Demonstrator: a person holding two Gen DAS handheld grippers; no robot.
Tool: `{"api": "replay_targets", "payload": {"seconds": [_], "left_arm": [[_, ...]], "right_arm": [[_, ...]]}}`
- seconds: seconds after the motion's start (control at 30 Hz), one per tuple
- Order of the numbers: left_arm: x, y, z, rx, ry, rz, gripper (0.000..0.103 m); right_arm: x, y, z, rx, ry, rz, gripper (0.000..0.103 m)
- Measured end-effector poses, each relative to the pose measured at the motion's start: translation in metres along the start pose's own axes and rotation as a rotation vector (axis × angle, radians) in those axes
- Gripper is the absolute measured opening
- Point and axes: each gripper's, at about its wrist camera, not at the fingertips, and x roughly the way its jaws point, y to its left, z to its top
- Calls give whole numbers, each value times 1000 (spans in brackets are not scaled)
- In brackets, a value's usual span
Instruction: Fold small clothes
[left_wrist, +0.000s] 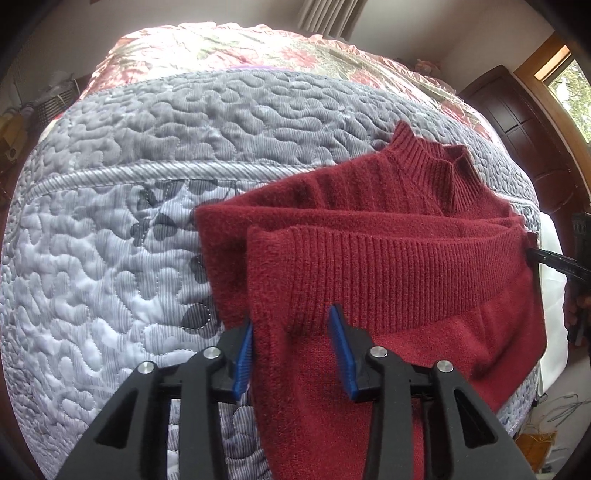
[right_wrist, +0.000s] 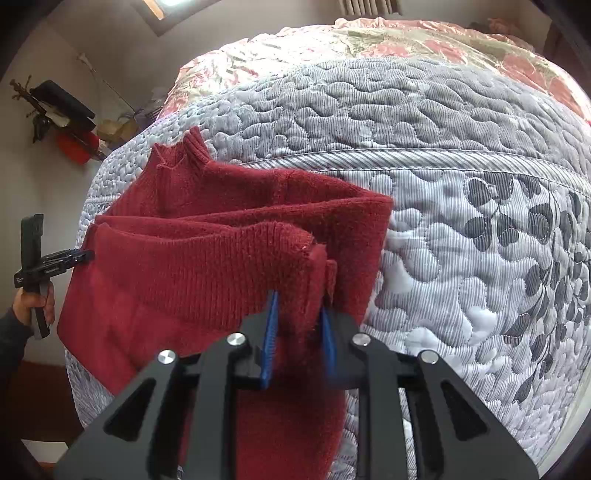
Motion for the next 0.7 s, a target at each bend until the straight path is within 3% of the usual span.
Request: {"api": "replay_targets", "payload": {"seconds": [0.03, 0.07, 0.1, 0.13, 0.3, 0.57, 0.7], "left_arm": [[2, 1, 1, -4, 2, -5, 35], [3, 3, 2, -13, 6, -10, 27], [2, 4, 3, -19, 2, -10, 12], [1, 5, 4, -26, -3, -15, 9], [-18, -4, 1, 22, -61, -19, 7], [-92, -16, -14, 11, -254, -21, 7], [-130, -19, -21, 4, -359, -24, 7]], "right_arm": [[1, 0, 1, -1, 2, 0, 22], [2, 0, 1, -2, 4, -5, 14], [2, 0, 1, -6, 0, -18, 8], [2, -1, 1, -4, -6, -18, 6], [-15, 2, -2, 7, -54, -16, 5], [-67, 19, -6, 4, -184, -31, 5], [-106, 29, -5, 14, -292, -30, 5]]}}
